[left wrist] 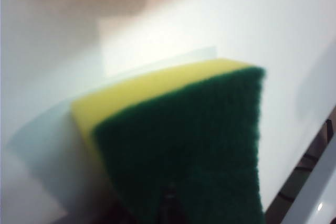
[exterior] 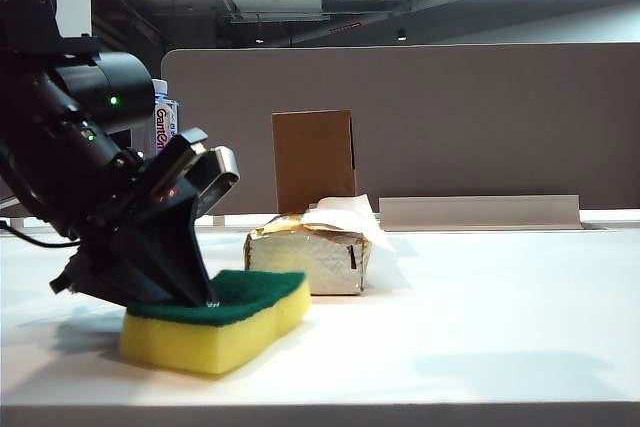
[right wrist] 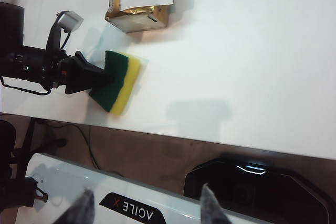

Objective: Move the sponge from right to left to wipe the table, avoiding obstacles on the table, and finally reaching the bottle of mineral water.

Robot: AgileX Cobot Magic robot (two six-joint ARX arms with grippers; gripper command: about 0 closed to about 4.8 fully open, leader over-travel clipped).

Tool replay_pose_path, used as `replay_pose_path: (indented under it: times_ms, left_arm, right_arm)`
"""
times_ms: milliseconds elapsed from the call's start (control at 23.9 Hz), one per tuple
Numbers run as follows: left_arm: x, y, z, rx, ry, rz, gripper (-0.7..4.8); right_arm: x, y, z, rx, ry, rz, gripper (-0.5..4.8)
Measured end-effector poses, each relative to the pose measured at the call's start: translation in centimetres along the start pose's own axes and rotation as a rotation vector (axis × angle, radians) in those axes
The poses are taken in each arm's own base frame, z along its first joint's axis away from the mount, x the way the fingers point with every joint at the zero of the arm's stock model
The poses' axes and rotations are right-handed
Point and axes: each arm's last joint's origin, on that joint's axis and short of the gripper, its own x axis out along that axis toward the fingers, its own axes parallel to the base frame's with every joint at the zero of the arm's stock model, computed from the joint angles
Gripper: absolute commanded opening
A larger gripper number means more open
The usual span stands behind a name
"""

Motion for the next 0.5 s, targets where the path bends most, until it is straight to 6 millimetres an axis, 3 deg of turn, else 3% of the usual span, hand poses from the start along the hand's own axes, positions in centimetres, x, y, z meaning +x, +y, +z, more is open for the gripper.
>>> replay_pose_path:
  times_ms: [502]
  left_arm:
    - [-0.7, -0.4, 1.3, -0.015, 0.001, 0.094, -0.06]
  right_arm:
    - [0.0, 0.0, 0.1, -0.001, -0.007, 0.001, 2.52]
